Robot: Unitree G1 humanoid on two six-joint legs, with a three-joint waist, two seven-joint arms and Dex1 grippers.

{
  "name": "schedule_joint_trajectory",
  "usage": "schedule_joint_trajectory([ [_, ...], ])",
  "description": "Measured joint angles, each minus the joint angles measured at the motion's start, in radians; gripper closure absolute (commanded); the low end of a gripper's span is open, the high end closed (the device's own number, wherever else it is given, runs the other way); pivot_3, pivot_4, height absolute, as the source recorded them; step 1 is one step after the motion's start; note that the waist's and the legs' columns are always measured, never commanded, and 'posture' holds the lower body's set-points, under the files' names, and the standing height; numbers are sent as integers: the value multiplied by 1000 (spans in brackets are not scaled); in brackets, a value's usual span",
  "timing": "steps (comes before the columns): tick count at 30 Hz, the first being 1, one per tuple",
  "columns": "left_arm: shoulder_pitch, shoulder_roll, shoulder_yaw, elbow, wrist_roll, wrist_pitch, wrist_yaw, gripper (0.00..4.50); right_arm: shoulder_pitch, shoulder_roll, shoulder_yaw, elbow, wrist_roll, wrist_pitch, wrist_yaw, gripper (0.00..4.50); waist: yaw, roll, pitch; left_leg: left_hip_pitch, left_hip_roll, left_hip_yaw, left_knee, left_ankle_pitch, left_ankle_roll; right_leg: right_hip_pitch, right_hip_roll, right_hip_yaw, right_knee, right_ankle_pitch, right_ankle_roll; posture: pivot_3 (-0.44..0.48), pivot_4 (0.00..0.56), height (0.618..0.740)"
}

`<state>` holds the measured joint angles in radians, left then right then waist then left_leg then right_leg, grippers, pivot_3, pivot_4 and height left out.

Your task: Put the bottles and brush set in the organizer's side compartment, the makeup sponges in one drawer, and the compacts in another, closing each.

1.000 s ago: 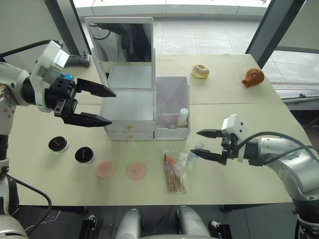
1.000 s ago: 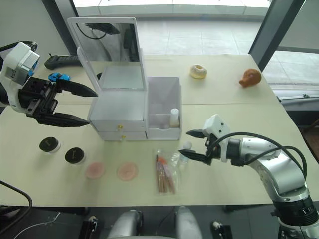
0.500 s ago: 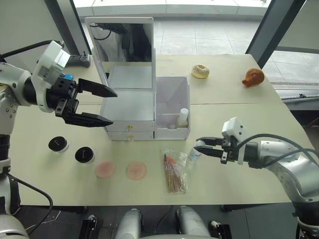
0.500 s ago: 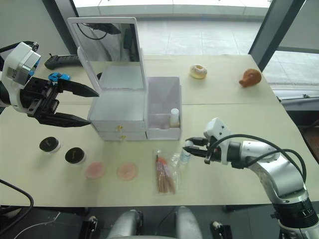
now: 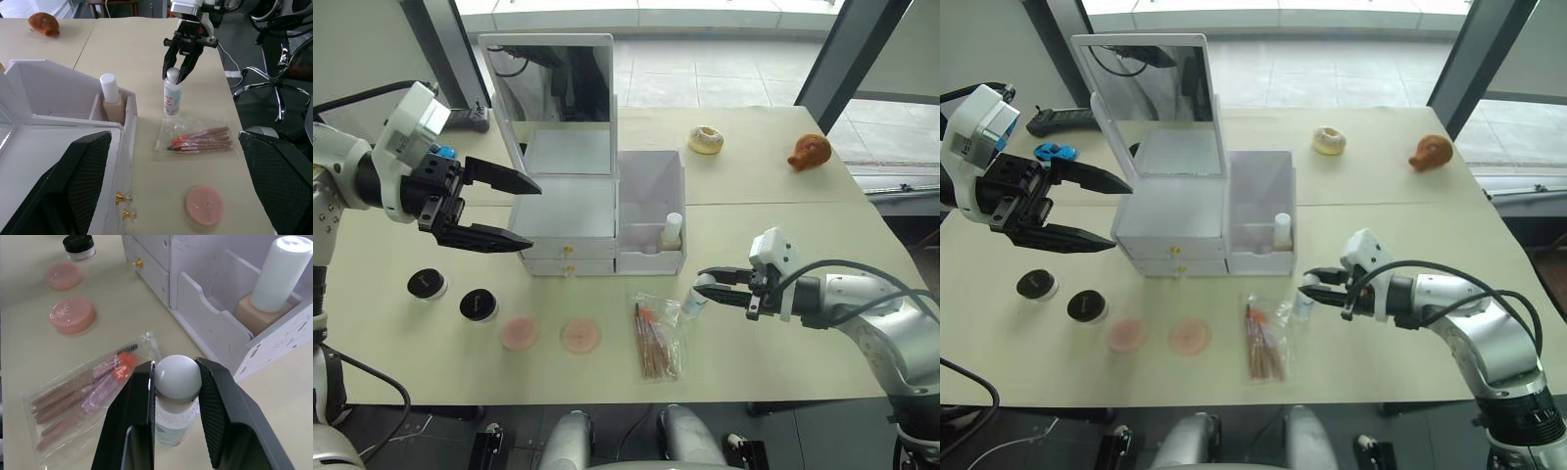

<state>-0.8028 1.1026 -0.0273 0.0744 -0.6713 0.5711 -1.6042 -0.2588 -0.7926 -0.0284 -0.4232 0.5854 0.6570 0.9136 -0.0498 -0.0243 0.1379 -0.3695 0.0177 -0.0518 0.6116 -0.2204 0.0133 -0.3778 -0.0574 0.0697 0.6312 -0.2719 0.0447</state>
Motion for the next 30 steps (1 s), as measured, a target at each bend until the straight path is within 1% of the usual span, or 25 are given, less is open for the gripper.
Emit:
schedule_joint_trajectory([
  [5,73,5,42,-9,0,9,4,0,-159,0,-13,1,38,34,-3,3610,-1,0,0,0,0,0,0,0,0,-1,0,0,0,1,-2,0,150,740],
  [10,211,17,150,-64,-10,44,54,0,-406,23,56,65,26,73,5,3610,-4,0,0,0,1,-1,-1,0,0,-2,0,-1,1,1,-2,0,150,740],
  [12,269,18,193,-97,-21,64,90,0,-477,29,95,109,5,62,44,3610,0,0,0,0,1,-1,0,0,0,-2,0,-1,1,1,-3,0,150,740],
  [16,374,15,283,-181,-45,90,150,0,-581,91,202,276,-87,-23,118,3610,1,0,0,-1,1,0,-1,0,0,-3,-1,0,1,2,-3,0,150,740],
  [21,482,8,375,-277,-80,117,207,0,-682,188,283,501,-196,-153,198,3610,-1,0,0,-2,1,0,-1,0,0,-6,-1,0,2,3,-4,0,150,740],
  [25,529,8,424,-316,-99,130,236,0,-732,258,337,665,-282,-268,256,3610,-1,0,0,-2,1,0,-1,0,0,-7,-1,0,3,3,-5,0,150,740],
  [30,556,7,454,-341,-115,131,260,0,-762,317,368,824,-356,-361,312,3610,0,0,0,-2,1,0,-1,0,0,-7,-1,0,3,3,-5,0,150,740],
])
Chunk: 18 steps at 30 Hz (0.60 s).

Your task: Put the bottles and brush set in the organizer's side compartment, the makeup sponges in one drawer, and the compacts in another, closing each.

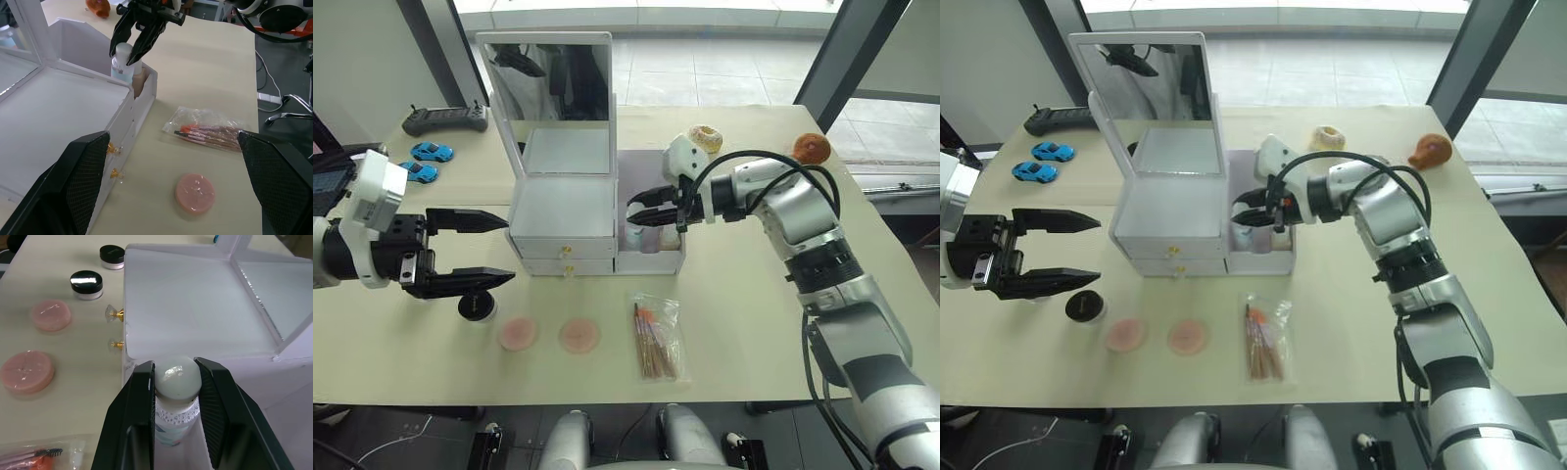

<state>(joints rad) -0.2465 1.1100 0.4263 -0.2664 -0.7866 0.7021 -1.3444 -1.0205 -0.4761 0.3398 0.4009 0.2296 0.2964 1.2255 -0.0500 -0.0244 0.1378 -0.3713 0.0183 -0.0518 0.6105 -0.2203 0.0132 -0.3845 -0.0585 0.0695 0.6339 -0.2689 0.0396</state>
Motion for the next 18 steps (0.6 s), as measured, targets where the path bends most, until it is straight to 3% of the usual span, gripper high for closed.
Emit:
schedule_joint_trajectory([
  [5,16,0,6,-6,-3,0,15,0,-26,43,2,158,-63,-91,23,3610,-3,0,0,0,0,0,-1,0,0,0,0,0,0,0,-1,0,150,740],
  [15,-12,-18,-30,29,8,-26,42,0,-63,47,-74,182,-54,-113,71,296,-5,0,0,0,0,0,-1,0,0,0,0,0,0,0,-1,0,150,740],
  [16,-23,-20,-34,40,10,-31,42,0,-61,34,-84,161,-46,-103,78,36,-4,0,0,0,0,0,-1,0,0,0,0,0,0,0,-1,0,150,740],
  [18,-45,-33,-36,71,13,-47,47,0,-58,-8,-118,102,-23,-63,86,36,-1,1,0,0,-1,0,-1,0,0,0,-1,0,0,0,-1,0,150,740],
])
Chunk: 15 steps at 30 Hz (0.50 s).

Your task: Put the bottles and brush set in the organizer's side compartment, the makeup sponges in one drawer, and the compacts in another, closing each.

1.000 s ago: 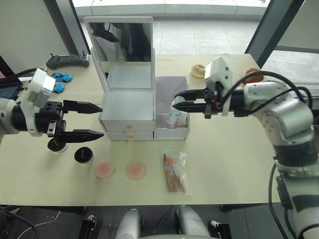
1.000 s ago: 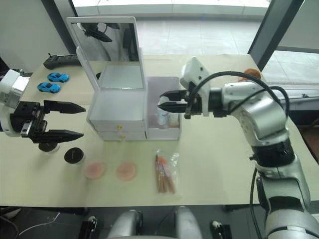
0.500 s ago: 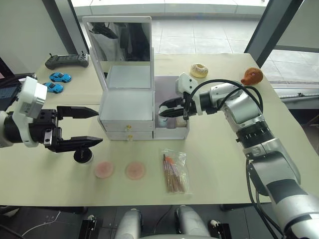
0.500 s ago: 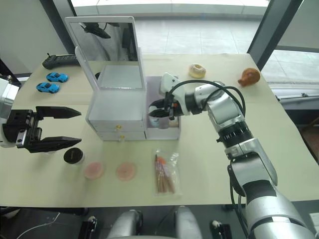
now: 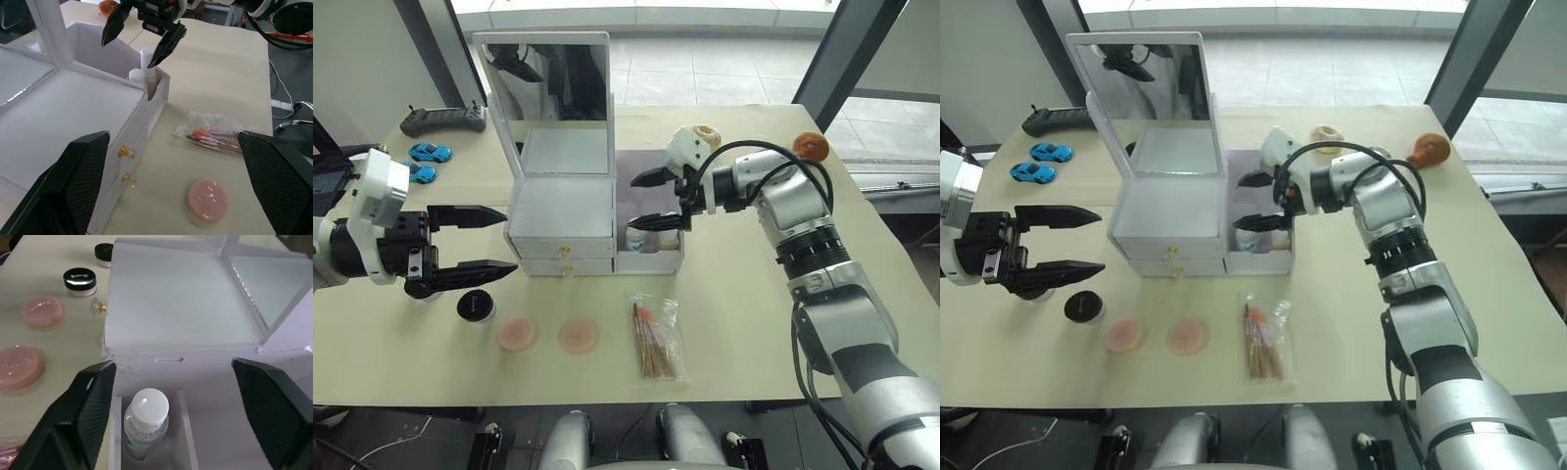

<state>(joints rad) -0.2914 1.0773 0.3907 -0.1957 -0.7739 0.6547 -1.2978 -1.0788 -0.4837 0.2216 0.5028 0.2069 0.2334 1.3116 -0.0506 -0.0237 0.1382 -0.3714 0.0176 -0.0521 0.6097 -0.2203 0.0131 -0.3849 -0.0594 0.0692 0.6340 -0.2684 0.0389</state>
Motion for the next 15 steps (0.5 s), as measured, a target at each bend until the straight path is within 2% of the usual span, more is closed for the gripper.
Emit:
schedule_joint_trajectory([
  [6,-17,-9,21,177,52,-84,-10,0,88,-181,-152,-161,78,132,-5,36,4,0,0,0,0,1,0,0,0,0,0,0,-1,0,0,0,150,740],
  [12,11,33,63,542,188,-263,-50,0,302,-335,-375,-189,158,175,-60,36,-1,1,0,1,0,2,-1,0,0,0,0,0,-1,0,0,0,150,740],
  [15,-32,34,66,709,229,-353,-53,0,393,-392,-450,-193,170,143,-79,36,4,0,-1,1,1,2,-1,0,0,1,1,0,-2,0,-1,0,150,740],
])
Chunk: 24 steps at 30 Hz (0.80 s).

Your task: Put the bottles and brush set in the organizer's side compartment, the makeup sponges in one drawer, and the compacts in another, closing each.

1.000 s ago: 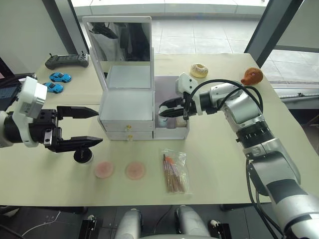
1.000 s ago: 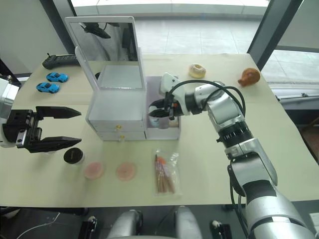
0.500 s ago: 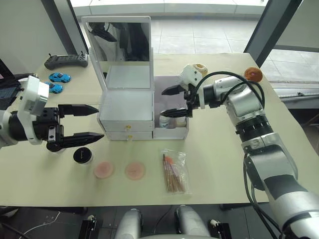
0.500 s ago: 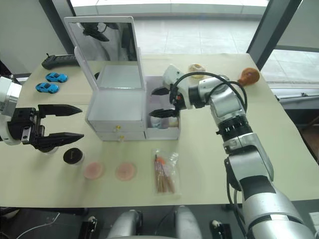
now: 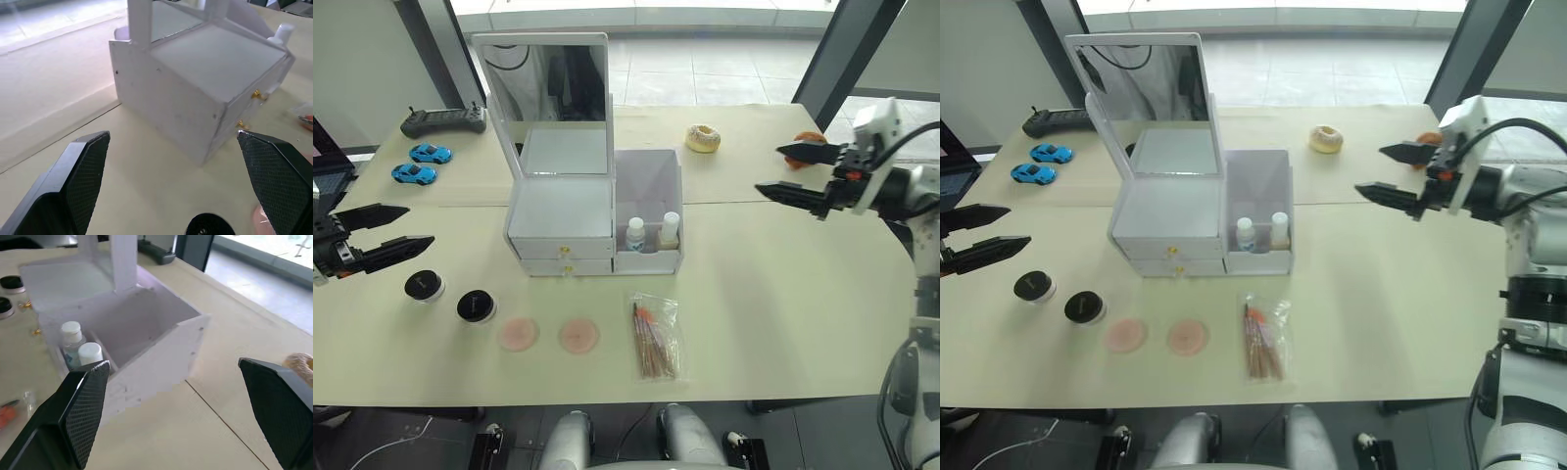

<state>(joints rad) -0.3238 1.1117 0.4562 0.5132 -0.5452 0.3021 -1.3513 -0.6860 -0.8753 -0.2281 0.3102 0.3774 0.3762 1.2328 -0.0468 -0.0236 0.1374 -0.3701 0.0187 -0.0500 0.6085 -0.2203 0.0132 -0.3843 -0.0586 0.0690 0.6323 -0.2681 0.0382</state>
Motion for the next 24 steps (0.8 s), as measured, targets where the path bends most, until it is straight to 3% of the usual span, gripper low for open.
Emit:
schedule_joint_trajectory([
  [7,-2,32,43,348,71,-175,2,0,182,-105,-137,240,-13,-141,-24,36,-2,2,0,1,-1,3,0,0,0,0,-1,1,0,0,0,0,150,740],
  [15,-65,33,42,410,75,-213,-18,0,180,-111,-137,282,-21,-220,-41,36,-9,2,0,1,0,2,0,0,0,0,0,1,1,0,0,0,150,740],
  [18,-94,32,38,358,71,-200,-47,0,179,-111,-126,257,-22,-228,-46,36,-6,2,0,0,0,2,0,0,0,0,0,1,1,0,0,0,150,740],
  [24,-111,-11,-61,-7,7,-46,-136,0,188,-94,-77,-31,66,-25,-44,36,-4,2,0,0,0,2,1,0,0,1,0,1,2,0,1,0,150,740],
])
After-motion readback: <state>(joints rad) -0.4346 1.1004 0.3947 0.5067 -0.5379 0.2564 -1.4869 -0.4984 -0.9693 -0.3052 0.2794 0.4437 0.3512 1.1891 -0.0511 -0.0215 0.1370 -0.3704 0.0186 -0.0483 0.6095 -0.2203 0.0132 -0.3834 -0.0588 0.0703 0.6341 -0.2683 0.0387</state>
